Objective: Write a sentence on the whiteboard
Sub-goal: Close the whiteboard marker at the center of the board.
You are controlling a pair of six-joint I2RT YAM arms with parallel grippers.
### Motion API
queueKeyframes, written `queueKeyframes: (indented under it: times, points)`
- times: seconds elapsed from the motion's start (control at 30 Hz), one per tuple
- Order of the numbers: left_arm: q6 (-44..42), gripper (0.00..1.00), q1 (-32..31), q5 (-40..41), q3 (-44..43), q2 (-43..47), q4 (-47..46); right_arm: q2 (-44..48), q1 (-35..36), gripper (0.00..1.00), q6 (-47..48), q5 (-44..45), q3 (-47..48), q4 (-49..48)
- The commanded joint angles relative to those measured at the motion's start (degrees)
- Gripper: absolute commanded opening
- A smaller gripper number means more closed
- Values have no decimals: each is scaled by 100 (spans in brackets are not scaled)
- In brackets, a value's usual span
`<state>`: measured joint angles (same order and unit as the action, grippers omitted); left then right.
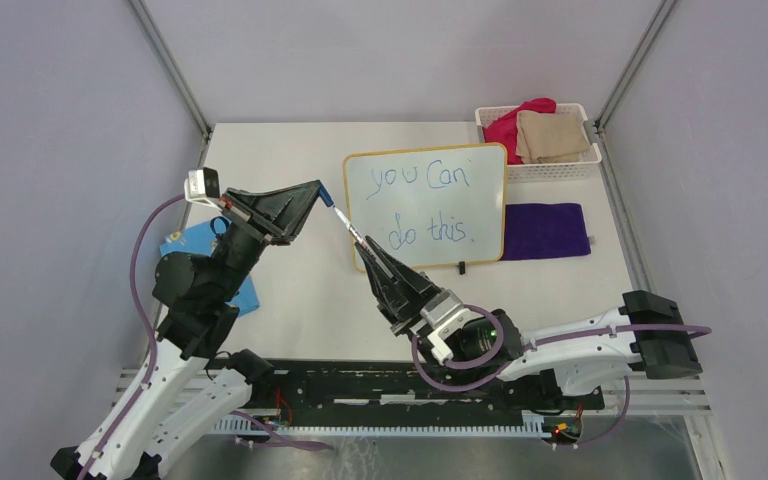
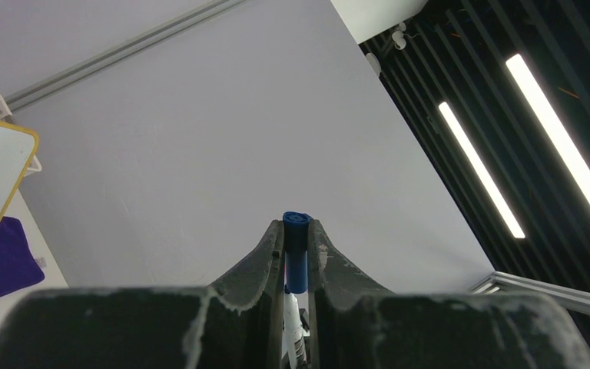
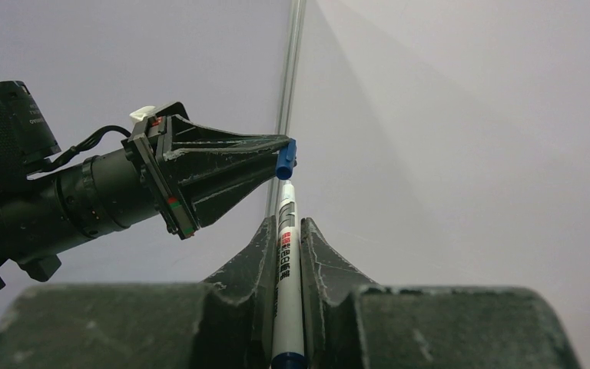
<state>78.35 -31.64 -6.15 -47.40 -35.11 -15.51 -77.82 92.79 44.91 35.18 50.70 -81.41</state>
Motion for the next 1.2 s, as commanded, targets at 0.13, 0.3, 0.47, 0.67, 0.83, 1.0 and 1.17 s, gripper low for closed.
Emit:
queueKeyframes:
  times: [0.13,0.3,0.47,0.67,0.83,1.0,1.17]
  points:
    - [-416,2,-19,-53,-18,42,1,-5,29,0,53,21,272,-271]
    - [-412,2,-21,-53,-8,41,-5,-12,34,0,45,16,283,-249]
    - [-414,2,-21,-60,-31,48,-5,-23,28,0,62,33,292,-244]
    - [-425,2,-19,-67,-33,68,-4,-66,33,0,71,58,318,-244]
    - [-424,2,-23,-72,-57,76,-5,-94,29,0,87,77,344,-253]
    - [-434,2,-23,-89,-44,101,-1,-108,32,0,123,86,361,-270]
    - [-434,2,-24,-94,-29,123,-4,-136,28,0,158,110,388,-279]
